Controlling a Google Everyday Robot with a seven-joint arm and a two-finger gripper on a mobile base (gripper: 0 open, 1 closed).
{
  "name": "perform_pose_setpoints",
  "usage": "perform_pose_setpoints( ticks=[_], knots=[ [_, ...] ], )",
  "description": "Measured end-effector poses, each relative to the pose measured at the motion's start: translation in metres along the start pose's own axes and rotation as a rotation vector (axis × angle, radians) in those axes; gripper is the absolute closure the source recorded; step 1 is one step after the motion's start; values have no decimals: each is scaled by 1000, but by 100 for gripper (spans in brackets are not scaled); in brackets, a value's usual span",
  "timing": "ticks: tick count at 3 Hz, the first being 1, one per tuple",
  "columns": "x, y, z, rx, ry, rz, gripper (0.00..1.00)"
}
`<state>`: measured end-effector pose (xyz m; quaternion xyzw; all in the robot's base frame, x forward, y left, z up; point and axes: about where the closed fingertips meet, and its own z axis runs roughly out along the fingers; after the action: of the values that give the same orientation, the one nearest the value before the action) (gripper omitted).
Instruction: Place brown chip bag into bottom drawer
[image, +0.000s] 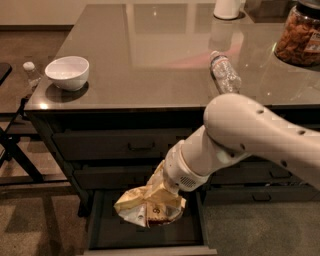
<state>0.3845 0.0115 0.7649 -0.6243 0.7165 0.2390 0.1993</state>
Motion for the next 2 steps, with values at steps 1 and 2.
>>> perform_pose_setpoints(
  ticks=[1,2],
  knots=[
    [15,-15,24,58,-30,49,100],
    [27,-32,47,85,-60,88,100]
  ],
)
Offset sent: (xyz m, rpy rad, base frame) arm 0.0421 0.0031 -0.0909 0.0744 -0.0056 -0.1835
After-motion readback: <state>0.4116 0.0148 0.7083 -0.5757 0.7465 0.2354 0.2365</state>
